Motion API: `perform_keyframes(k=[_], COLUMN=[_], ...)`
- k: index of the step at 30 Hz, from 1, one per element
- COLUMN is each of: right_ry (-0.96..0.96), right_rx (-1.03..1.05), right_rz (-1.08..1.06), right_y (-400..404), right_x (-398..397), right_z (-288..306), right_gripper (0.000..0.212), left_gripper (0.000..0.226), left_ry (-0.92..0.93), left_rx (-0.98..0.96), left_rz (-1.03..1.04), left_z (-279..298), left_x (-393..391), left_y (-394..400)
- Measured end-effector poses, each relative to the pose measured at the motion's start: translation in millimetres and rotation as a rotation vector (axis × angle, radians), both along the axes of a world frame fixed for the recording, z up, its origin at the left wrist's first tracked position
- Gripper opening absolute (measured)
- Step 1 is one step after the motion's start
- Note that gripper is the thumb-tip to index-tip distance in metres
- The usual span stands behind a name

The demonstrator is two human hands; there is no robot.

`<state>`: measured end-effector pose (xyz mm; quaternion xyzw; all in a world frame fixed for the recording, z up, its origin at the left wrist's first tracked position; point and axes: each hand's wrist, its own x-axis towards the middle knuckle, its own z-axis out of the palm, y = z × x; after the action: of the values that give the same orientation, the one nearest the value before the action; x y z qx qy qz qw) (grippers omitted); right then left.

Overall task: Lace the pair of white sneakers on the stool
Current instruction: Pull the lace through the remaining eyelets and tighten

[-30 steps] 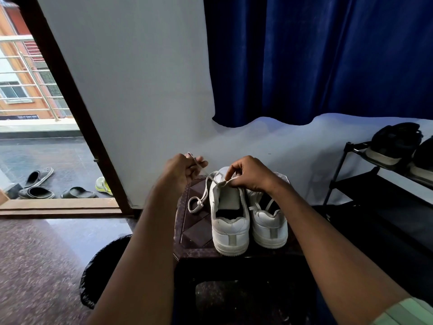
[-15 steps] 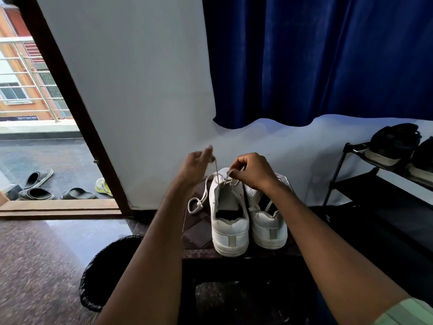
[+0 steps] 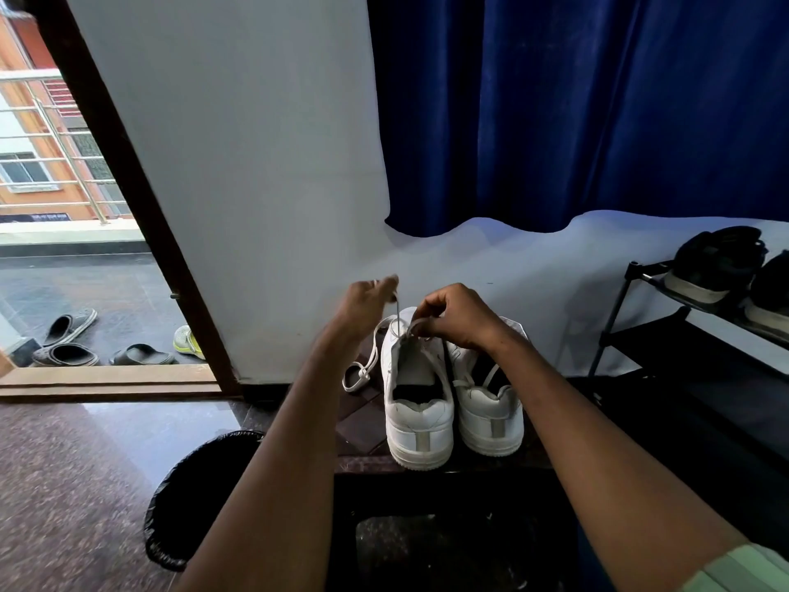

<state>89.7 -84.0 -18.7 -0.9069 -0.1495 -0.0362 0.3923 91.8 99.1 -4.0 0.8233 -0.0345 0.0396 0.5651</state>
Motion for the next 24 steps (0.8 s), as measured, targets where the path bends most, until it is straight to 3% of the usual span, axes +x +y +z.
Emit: perform_keyframes(k=[2,4,5,8,10,11,12,14,16,18,20,21,24], right_ry=[0.040,0.052,0.060,0.074,0.075,0.077,0.079,0.078,0.057,0.042,0.060,0.075,0.096], right_rx=[-0.055,-0.058,-0.054,-0.050,-0.050,-0.051,-0.053,-0.064,-0.110,-0.133,-0.122,-0.119,-0.108], right_rz=[0.047,0.046,0.040,0.031,0.029,0.028,0.023,0.023,0.040,0.047,0.033,0.025,0.010], right_y=[-0.4,0.7,1.4,4.5,5.6,5.9,5.8,5.4,5.7,6.3,6.3,6.8,9.6], right_x=[-1.6,-1.7,-1.7,-1.8,-2.1,-2.1,-1.8,-0.7,-0.6,-1.1,-0.3,0.0,1.5], right_z=[1.5,1.5,1.4,1.1,0.2,0.1,0.0,-0.3,-0.5,-1.0,-1.3,-1.4,-2.5], right_gripper=[0.009,0.008,0.008,0.007,0.007,0.007,0.007,0.008,0.008,0.008,0.008,0.008,0.007], left_gripper=[0.043,0.045,0.047,0.045,0.045,0.045,0.044,0.041,0.036,0.042,0.047,0.048,0.050], left_ry=[-0.023,-0.022,-0.045,-0.003,0.192,0.259,0.273,0.157,0.016,0.003,0.015,-0.021,-0.053], left_rx=[-0.353,-0.451,-0.316,0.464,0.733,0.750,0.711,0.450,0.073,-0.317,-0.463,-0.360,0.289], left_rz=[-0.040,0.018,0.096,0.224,0.117,0.078,0.065,0.063,0.064,0.050,0.056,0.093,0.165], left_z=[8.3,6.1,2.0,-17.2,-28.8,-28.4,-28.4,-17.8,-2.4,7.2,4.6,0.3,-9.7], left_x=[-4.3,-2.0,4.1,19.5,15.7,11.5,12.3,14.0,11.5,3.5,0.5,3.7,14.6], left_y=[0.3,3.3,6.5,16.8,16.0,12.8,10.5,5.9,4.7,3.7,5.2,6.7,11.6])
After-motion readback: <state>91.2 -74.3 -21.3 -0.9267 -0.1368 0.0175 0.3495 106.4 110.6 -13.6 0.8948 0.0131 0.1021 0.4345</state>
